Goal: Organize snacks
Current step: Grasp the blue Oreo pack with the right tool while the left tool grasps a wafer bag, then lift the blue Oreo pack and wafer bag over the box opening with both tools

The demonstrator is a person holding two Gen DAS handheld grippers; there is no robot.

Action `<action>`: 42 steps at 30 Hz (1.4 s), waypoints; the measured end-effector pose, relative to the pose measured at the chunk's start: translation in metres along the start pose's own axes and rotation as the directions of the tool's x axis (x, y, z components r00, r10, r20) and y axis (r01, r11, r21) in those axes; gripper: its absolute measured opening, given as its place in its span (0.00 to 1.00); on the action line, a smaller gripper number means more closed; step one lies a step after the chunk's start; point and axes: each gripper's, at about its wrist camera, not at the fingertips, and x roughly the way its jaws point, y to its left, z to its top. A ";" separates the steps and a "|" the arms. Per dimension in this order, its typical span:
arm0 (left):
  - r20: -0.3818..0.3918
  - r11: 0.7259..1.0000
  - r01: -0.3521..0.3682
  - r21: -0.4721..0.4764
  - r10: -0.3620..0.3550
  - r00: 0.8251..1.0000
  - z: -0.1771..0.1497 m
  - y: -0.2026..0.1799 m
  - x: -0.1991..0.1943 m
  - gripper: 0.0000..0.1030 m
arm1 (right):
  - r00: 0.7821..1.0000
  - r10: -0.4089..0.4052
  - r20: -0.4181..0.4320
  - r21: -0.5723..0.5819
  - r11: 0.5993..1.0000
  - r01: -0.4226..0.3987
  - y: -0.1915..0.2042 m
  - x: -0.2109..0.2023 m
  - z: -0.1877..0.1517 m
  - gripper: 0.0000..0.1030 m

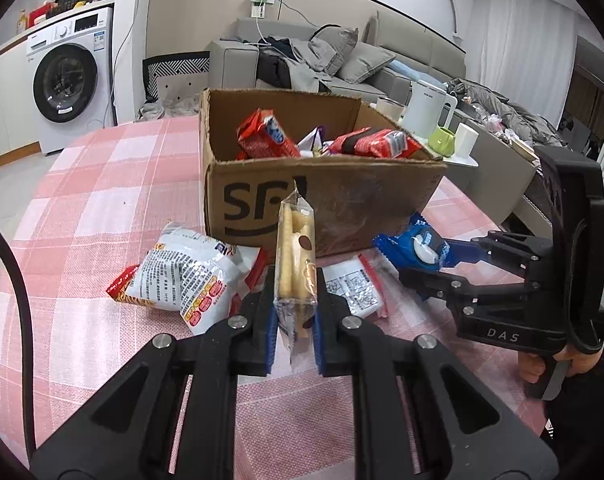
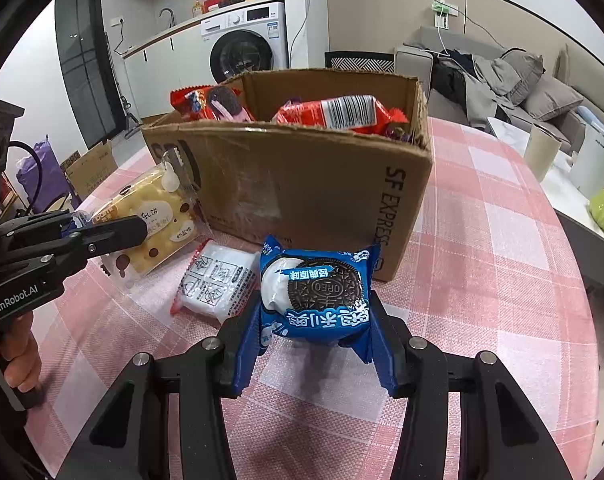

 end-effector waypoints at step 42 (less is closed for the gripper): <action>0.142 1.000 -0.023 0.010 0.021 0.990 0.042 -0.024 -0.074 0.11 | 0.983 0.009 0.183 0.013 1.000 -0.011 0.002 -0.076 0.027 0.48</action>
